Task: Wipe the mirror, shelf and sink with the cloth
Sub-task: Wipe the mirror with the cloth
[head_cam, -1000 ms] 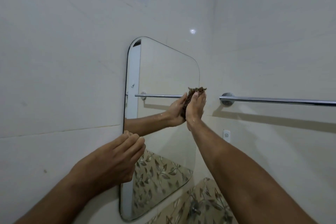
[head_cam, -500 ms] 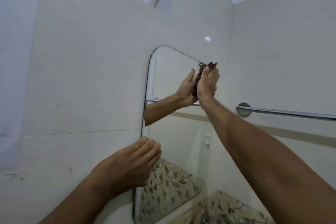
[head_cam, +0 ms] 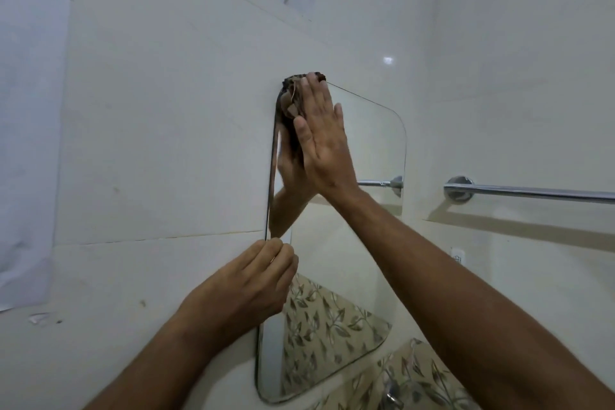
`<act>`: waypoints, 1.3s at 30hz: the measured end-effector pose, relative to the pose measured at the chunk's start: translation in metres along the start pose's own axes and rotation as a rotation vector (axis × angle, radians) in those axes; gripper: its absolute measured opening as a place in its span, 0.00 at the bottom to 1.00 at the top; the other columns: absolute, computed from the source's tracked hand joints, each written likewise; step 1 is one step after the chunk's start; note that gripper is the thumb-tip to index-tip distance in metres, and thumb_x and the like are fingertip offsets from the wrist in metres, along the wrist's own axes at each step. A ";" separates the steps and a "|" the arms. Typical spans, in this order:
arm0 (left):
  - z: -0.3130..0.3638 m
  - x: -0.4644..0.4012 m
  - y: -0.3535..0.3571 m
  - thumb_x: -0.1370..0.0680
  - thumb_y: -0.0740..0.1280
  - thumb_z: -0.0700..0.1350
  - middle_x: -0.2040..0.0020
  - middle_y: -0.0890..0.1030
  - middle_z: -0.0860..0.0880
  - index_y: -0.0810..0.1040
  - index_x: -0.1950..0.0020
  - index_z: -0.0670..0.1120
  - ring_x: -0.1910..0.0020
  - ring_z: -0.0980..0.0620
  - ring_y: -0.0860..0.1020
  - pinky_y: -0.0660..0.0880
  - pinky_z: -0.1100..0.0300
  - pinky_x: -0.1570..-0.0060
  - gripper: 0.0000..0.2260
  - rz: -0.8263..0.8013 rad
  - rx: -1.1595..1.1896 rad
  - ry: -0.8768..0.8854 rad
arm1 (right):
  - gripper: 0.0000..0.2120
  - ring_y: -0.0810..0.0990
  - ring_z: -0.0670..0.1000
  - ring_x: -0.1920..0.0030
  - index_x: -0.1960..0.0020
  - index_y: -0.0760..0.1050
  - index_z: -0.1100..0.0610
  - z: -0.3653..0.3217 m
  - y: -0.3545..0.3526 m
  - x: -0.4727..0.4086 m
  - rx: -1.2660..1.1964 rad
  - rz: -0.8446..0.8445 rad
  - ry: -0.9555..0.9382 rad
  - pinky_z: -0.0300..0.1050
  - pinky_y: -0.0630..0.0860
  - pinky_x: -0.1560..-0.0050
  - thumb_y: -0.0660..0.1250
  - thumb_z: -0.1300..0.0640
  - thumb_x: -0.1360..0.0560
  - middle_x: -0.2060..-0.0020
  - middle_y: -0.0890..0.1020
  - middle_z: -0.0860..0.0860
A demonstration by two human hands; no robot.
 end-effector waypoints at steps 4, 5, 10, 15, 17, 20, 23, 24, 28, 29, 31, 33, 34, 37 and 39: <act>-0.002 -0.002 0.001 0.20 0.64 0.42 0.46 0.76 0.36 0.75 0.41 0.35 0.46 0.39 0.76 0.77 0.45 0.42 0.12 -0.019 0.020 -0.012 | 0.25 0.46 0.47 0.19 0.19 0.53 0.56 0.009 -0.004 -0.004 0.026 0.071 0.082 0.56 0.47 0.20 0.50 0.54 0.15 0.19 0.54 0.50; -0.002 -0.002 0.001 0.20 0.65 0.41 0.47 0.76 0.36 0.75 0.42 0.35 0.47 0.39 0.76 0.77 0.46 0.43 0.12 -0.022 0.023 -0.015 | 0.25 0.46 0.48 0.19 0.19 0.53 0.57 0.005 -0.003 -0.002 0.035 0.064 0.078 0.56 0.46 0.20 0.50 0.54 0.15 0.19 0.53 0.51; -0.002 -0.002 0.004 0.21 0.66 0.42 0.46 0.77 0.36 0.77 0.42 0.35 0.46 0.39 0.76 0.77 0.46 0.43 0.13 -0.030 0.025 -0.009 | 0.26 0.50 0.56 0.19 0.20 0.55 0.61 -0.036 0.013 0.037 0.194 -0.164 -0.301 0.61 0.52 0.22 0.54 0.55 0.16 0.20 0.56 0.57; -0.001 -0.002 -0.001 0.20 0.64 0.43 0.46 0.76 0.37 0.76 0.41 0.35 0.46 0.39 0.75 0.77 0.46 0.43 0.12 -0.014 0.020 -0.003 | 0.26 0.50 0.55 0.19 0.20 0.55 0.60 -0.021 0.009 0.037 0.223 -0.180 -0.274 0.60 0.52 0.21 0.51 0.52 0.16 0.20 0.56 0.56; -0.001 -0.003 -0.006 0.19 0.61 0.43 0.47 0.75 0.38 0.76 0.42 0.36 0.47 0.40 0.75 0.77 0.46 0.44 0.12 -0.003 0.036 0.006 | 0.27 0.49 0.54 0.19 0.20 0.53 0.60 -0.018 0.009 0.036 0.194 -0.132 -0.145 0.60 0.51 0.21 0.49 0.52 0.16 0.20 0.55 0.56; -0.001 -0.003 -0.009 0.18 0.56 0.42 0.47 0.76 0.39 0.74 0.40 0.36 0.47 0.41 0.76 0.78 0.47 0.48 0.12 0.004 0.059 0.007 | 0.26 0.51 0.57 0.19 0.21 0.53 0.61 -0.033 0.017 0.063 0.242 -0.184 -0.266 0.62 0.52 0.22 0.52 0.54 0.16 0.20 0.56 0.59; -0.003 -0.004 -0.016 0.19 0.55 0.42 0.48 0.77 0.41 0.75 0.41 0.38 0.50 0.43 0.77 0.77 0.48 0.52 0.13 0.021 0.164 -0.015 | 0.25 0.52 0.59 0.20 0.22 0.55 0.61 -0.037 0.023 0.118 0.227 -0.257 -0.433 0.64 0.53 0.22 0.55 0.55 0.16 0.21 0.58 0.59; -0.004 -0.003 -0.020 0.19 0.55 0.42 0.48 0.77 0.42 0.76 0.43 0.39 0.51 0.43 0.77 0.77 0.49 0.53 0.13 0.038 0.200 -0.020 | 0.26 0.51 0.59 0.20 0.21 0.54 0.61 -0.033 0.026 0.140 0.221 -0.278 -0.438 0.64 0.53 0.22 0.53 0.53 0.16 0.21 0.57 0.57; 0.000 -0.001 -0.029 0.19 0.55 0.44 0.48 0.79 0.39 0.77 0.45 0.39 0.53 0.42 0.78 0.77 0.47 0.55 0.14 0.092 0.238 0.032 | 0.26 0.52 0.59 0.20 0.21 0.53 0.58 -0.026 0.039 0.241 0.243 -0.398 -0.462 0.63 0.53 0.22 0.54 0.51 0.15 0.21 0.57 0.57; 0.001 0.000 -0.028 0.18 0.56 0.43 0.48 0.79 0.39 0.77 0.46 0.39 0.53 0.42 0.78 0.77 0.47 0.56 0.13 0.088 0.244 0.048 | 0.26 0.53 0.59 0.20 0.21 0.55 0.58 -0.027 0.040 0.261 0.251 -0.428 -0.513 0.63 0.54 0.22 0.55 0.52 0.16 0.22 0.58 0.57; 0.005 0.000 -0.026 0.17 0.55 0.43 0.49 0.78 0.40 0.76 0.47 0.40 0.54 0.42 0.77 0.76 0.47 0.57 0.12 0.062 0.240 0.083 | 0.24 0.56 0.57 0.20 0.21 0.57 0.57 -0.028 0.039 0.281 0.261 -0.458 -0.619 0.60 0.53 0.22 0.56 0.53 0.16 0.23 0.61 0.56; 0.007 -0.001 -0.023 0.16 0.54 0.43 0.51 0.78 0.40 0.76 0.47 0.41 0.56 0.42 0.76 0.75 0.47 0.58 0.12 0.040 0.227 0.098 | 0.23 0.56 0.56 0.20 0.22 0.59 0.57 -0.026 0.034 0.272 0.234 -0.427 -0.613 0.60 0.55 0.22 0.56 0.53 0.16 0.23 0.62 0.55; 0.008 -0.001 -0.023 0.16 0.54 0.44 0.51 0.78 0.40 0.76 0.47 0.40 0.56 0.42 0.76 0.75 0.47 0.58 0.13 0.034 0.225 0.099 | 0.24 0.55 0.56 0.20 0.22 0.58 0.57 -0.024 0.032 0.263 0.225 -0.405 -0.556 0.60 0.55 0.22 0.56 0.52 0.15 0.23 0.61 0.55; 0.007 -0.002 -0.022 0.16 0.54 0.46 0.49 0.78 0.39 0.77 0.44 0.39 0.54 0.42 0.76 0.75 0.48 0.57 0.15 0.021 0.234 0.096 | 0.25 0.53 0.57 0.20 0.21 0.54 0.59 -0.021 0.030 0.241 0.208 -0.318 -0.330 0.60 0.53 0.21 0.52 0.51 0.15 0.21 0.56 0.56; 0.007 -0.001 -0.021 0.16 0.55 0.47 0.49 0.78 0.39 0.77 0.44 0.39 0.54 0.42 0.76 0.74 0.48 0.56 0.15 0.013 0.246 0.096 | 0.25 0.53 0.58 0.20 0.21 0.53 0.60 -0.021 0.034 0.246 0.185 -0.296 -0.241 0.61 0.53 0.22 0.50 0.51 0.14 0.21 0.54 0.55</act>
Point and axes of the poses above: each hand's wrist, its own x-axis away from the middle knuckle, its own y-axis out of the palm, z = x × y, the point moved 9 cm from there along -x, towards the middle knuckle
